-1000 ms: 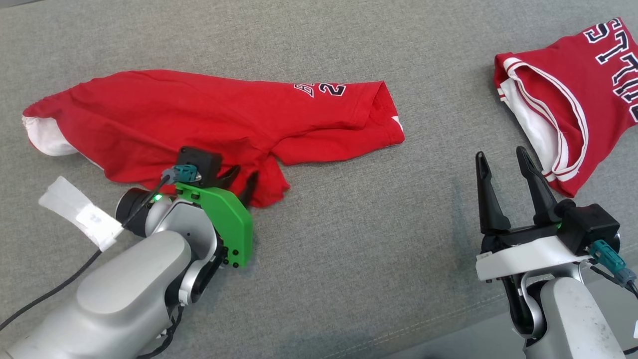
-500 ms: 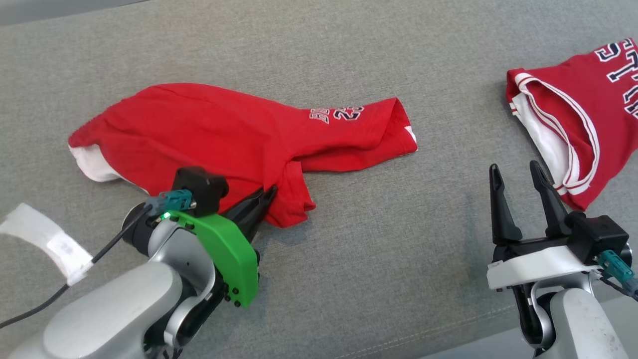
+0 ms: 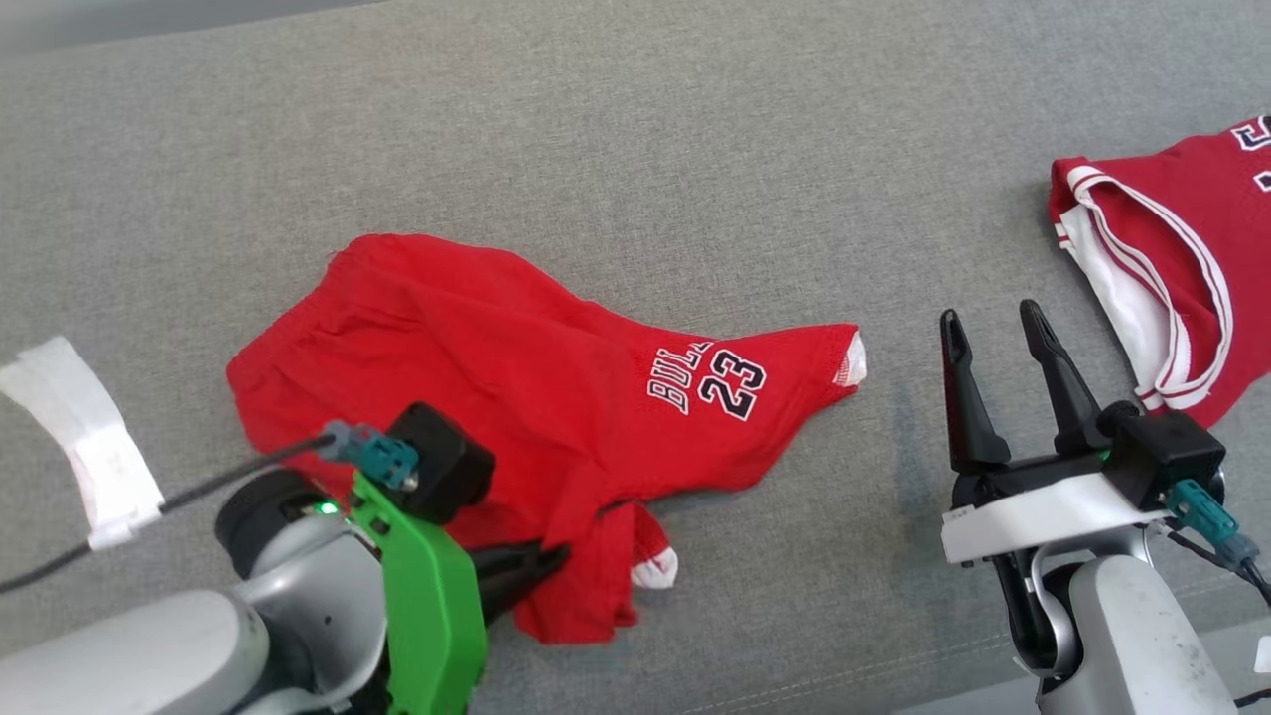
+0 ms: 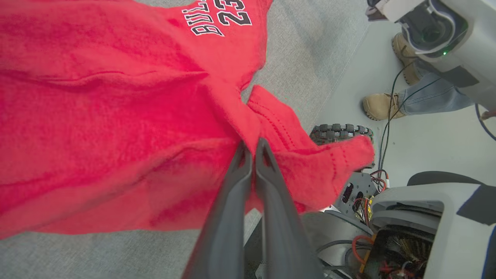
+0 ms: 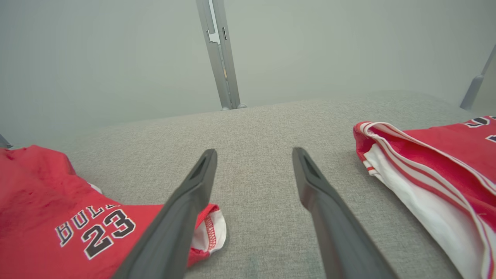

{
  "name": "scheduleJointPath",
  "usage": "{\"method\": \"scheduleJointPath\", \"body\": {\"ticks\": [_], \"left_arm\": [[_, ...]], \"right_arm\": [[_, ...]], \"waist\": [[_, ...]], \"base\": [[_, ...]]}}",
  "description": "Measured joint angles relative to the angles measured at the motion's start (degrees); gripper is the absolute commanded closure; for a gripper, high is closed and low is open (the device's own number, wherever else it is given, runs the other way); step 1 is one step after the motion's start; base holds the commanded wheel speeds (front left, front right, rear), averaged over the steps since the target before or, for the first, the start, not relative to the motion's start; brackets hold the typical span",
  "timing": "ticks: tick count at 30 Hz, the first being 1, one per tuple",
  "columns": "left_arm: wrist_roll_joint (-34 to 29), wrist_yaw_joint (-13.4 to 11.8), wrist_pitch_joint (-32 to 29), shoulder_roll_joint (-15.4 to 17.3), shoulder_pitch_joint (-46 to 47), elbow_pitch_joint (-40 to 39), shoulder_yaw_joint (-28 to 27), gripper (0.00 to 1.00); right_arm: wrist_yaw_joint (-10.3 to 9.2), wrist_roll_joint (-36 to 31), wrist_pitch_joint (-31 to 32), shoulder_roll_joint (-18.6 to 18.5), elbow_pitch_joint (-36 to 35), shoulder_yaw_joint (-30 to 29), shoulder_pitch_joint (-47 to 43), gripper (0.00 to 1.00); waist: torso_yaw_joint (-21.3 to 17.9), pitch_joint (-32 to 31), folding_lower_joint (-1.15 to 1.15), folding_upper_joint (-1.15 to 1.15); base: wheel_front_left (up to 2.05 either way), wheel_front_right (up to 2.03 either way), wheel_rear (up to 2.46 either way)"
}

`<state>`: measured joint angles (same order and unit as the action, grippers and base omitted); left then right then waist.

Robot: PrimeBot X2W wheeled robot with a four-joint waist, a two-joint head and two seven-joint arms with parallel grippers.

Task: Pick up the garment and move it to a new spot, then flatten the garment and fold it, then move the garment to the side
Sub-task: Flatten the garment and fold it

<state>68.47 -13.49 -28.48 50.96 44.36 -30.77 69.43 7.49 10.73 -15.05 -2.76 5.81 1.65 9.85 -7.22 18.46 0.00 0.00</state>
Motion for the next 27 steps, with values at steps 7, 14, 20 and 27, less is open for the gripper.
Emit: {"method": "scheduleJointPath", "body": {"ticks": [7,14,20,27], "left_arm": [[4.2,1.5,-10.9,2.3,10.1,5.5,-3.5,1.00],[3.1,2.2,-13.3,0.3,15.4,16.1,-4.8,1.00],[-3.6,5.5,-11.0,0.4,19.1,25.2,-4.4,1.00],[-5.8,8.4,-2.9,-3.2,20.1,32.8,-6.1,0.00]], "right_arm": [[0.00,3.5,0.0,-0.1,0.1,2.1,1.9,0.00],[0.00,7.2,0.0,-0.1,0.0,3.9,2.1,0.00],[0.00,8.9,0.0,-0.2,-0.7,4.8,2.5,0.00],[0.00,8.3,0.0,-0.1,-0.8,3.9,3.4,0.00]], "waist": [[-4.2,1.9,0.00,0.00],[-10.8,5.0,0.00,0.00],[-15.3,8.7,0.00,0.00],[-17.5,13.2,0.01,0.00]], "base": [[0.00,0.00,0.00],[0.00,0.00,0.00],[0.00,0.00,0.00],[0.00,0.00,0.00]]}}
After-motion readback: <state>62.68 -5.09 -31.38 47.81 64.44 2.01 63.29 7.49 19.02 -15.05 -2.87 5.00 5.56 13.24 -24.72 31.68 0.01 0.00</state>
